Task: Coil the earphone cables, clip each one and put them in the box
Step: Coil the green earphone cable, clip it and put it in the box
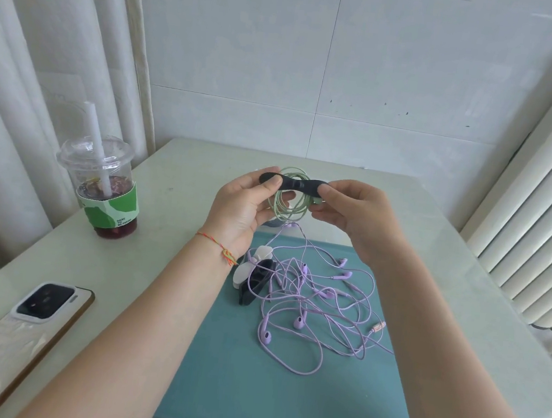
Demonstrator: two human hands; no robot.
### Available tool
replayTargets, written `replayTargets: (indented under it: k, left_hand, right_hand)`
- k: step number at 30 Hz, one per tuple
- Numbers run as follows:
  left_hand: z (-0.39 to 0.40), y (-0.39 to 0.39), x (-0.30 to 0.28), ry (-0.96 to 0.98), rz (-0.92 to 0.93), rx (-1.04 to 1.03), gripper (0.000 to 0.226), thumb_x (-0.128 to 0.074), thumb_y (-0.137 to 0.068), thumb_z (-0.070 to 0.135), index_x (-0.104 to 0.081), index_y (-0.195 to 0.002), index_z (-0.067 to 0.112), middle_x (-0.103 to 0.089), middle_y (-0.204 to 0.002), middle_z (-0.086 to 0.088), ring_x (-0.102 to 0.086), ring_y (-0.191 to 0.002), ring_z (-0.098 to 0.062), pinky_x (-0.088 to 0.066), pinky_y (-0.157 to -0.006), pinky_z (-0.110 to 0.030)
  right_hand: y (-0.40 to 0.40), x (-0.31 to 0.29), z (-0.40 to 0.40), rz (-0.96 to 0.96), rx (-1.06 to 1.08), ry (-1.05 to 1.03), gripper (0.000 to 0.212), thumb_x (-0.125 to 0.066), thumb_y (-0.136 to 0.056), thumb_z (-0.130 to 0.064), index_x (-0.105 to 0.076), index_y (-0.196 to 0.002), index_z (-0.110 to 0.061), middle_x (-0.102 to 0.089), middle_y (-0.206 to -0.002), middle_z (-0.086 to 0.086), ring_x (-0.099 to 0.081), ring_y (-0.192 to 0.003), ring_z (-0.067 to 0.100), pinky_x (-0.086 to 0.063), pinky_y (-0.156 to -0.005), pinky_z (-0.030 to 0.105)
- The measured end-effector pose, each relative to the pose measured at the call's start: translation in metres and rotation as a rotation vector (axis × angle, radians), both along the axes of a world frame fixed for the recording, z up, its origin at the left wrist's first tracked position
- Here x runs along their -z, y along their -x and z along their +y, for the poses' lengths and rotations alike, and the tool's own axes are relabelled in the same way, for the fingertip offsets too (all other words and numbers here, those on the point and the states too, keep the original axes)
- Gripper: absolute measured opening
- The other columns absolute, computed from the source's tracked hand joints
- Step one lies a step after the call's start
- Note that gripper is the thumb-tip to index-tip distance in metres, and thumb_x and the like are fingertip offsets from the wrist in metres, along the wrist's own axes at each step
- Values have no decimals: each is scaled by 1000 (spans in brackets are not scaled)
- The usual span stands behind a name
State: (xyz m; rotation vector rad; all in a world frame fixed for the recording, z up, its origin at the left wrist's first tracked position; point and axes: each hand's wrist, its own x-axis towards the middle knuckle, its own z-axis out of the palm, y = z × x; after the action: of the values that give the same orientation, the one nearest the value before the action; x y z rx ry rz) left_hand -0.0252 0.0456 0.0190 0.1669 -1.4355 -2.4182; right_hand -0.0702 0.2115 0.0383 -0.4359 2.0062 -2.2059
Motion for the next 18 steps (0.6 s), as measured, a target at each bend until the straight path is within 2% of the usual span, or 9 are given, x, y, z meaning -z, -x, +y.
replayTargets:
  k: [2, 4, 7, 10, 12, 16, 18]
  left_hand:
    - [-2, -1, -1, 52, 18, 0, 27, -63, -91, 3, -65, -115, 15, -71, -99, -13, -71, -78, -25, -60, -79, -37]
    - [-3, -3, -4, 115, 42, -13, 28, -64, -90, 5, -66, -115, 18, -72, -99, -14, -71, -76, -24, -60, -77, -35]
    - [-3, -5, -7, 167, 34, -67, 27, -67, -90, 10, -63, -115, 16, -73, -98, -13, -73, -73, -24, -59, -68, -30]
    - [-1, -4, -6, 195, -32, -110, 32, -70, -88, 21, -59, -117, 14, -72, -105, -15, -73, -87, -30, -57, -69, -33]
    - [1, -5, -6, 207, -45, -110, 31, -69, -89, 21, -60, -116, 8, -72, -104, -16, -72, -89, -29, -57, -67, -32]
    - [9, -16, -10, 292, -37, -123, 10, -67, -91, 17, -68, -95, 8, -75, -91, -13, -72, -84, -27, -60, -71, -36]
    - [11, -21, -14, 347, -52, -137, 8, -67, -91, 17, -68, -87, 9, -75, -87, -13, -72, -82, -29, -60, -71, -37]
  right_hand:
    - [1, 0, 1, -26, -6, 58, 19, -66, -88, -2, -55, -103, -2, -65, -86, 19, -67, -68, 29, -60, -71, 35]
    - [1, -3, 5, -29, -80, 16, 24, -65, -89, -3, -56, -111, 0, -66, -87, 17, -67, -68, 26, -59, -70, 32]
    - [-1, -5, 10, 4, -167, -124, 17, -63, -90, -7, -66, -104, 2, -68, -81, 10, -66, -69, 18, -56, -67, 24]
    - [-3, -7, 8, 35, -99, -149, 12, -63, -90, -5, -68, -100, 2, -69, -76, 8, -64, -67, 17, -54, -63, 23]
    - [-6, -11, 7, 39, -50, -133, 7, -63, -90, -4, -68, -94, -1, -68, -75, 8, -63, -66, 17, -52, -60, 23]
    - [-19, -22, 7, 57, 13, -151, 5, -64, -91, -7, -69, -89, -6, -69, -72, 4, -62, -66, 15, -47, -61, 26]
    - [-28, -27, 4, 64, 36, -164, 5, -64, -91, -8, -69, -89, -7, -68, -72, 4, -61, -66, 15, -45, -61, 27]
